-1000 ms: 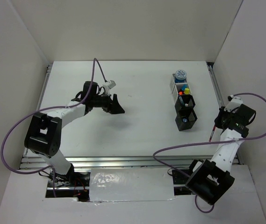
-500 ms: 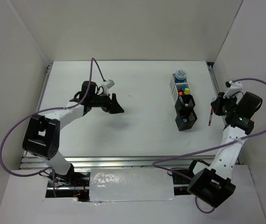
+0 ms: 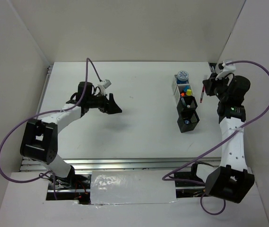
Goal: Sort the stationery into containers
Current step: Place the pen in the storage box.
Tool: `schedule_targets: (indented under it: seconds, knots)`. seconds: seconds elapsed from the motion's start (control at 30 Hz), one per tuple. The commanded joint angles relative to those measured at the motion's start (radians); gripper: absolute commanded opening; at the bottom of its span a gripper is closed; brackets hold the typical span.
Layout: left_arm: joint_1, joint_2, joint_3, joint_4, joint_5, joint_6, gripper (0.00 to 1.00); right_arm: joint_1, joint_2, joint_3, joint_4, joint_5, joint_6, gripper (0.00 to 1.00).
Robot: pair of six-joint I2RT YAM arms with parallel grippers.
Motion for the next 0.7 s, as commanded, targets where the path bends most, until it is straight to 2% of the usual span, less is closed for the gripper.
schedule_targets:
  seconds: [0.0,0.23,0.67]
  knots:
    - [0.003,-0.012,0.0,0.035,0.006,0.007,0.77,0.036,0.048,0.004,0.243,0.104,0.083,0.0]
    - [0.006,0.041,0.046,0.021,0.003,0.007,0.77,0.083,0.12,-0.074,0.448,0.202,0.147,0.0]
    - [0.015,0.08,0.092,-0.002,-0.017,0.007,0.77,0.132,0.173,-0.349,0.747,0.291,0.14,0.0]
